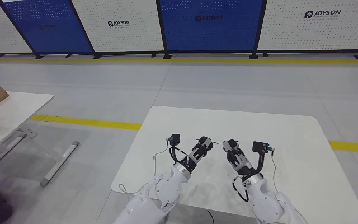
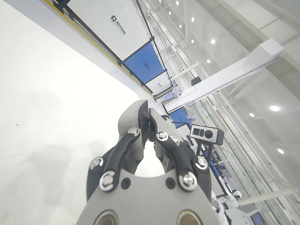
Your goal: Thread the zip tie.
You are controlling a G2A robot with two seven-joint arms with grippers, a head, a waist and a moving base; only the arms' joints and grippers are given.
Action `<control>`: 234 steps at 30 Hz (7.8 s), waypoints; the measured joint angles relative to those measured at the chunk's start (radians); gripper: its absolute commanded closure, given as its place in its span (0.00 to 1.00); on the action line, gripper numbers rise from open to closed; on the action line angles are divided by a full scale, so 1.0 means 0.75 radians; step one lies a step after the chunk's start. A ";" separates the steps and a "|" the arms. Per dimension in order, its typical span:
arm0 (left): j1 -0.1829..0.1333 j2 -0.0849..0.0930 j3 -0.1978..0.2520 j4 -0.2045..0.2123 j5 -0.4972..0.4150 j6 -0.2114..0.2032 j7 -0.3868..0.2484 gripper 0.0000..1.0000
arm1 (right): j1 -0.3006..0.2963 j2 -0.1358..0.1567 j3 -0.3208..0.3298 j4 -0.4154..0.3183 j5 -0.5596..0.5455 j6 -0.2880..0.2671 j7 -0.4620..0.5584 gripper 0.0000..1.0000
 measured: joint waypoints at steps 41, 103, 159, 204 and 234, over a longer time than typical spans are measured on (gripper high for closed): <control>-0.006 -0.011 -0.002 0.024 0.084 0.003 0.019 0.62 | 0.027 -0.010 -0.010 -0.001 -0.042 0.025 0.046 1.00; -0.022 -0.036 0.009 0.028 0.150 0.047 -0.012 1.00 | 0.015 -0.015 0.023 -0.017 -0.009 0.003 0.047 1.00; 0.007 -0.042 -0.034 0.019 0.102 0.006 -0.031 0.64 | 0.028 -0.023 0.025 0.004 -0.037 0.049 0.034 1.00; 0.000 -0.057 -0.074 0.015 -0.115 -0.009 -0.057 1.00 | 0.015 -0.015 0.065 0.026 -0.180 0.180 0.131 0.00; 0.004 -0.064 -0.075 -0.013 -0.256 -0.012 -0.118 1.00 | 0.085 -0.025 0.008 0.096 -0.199 0.091 0.127 0.94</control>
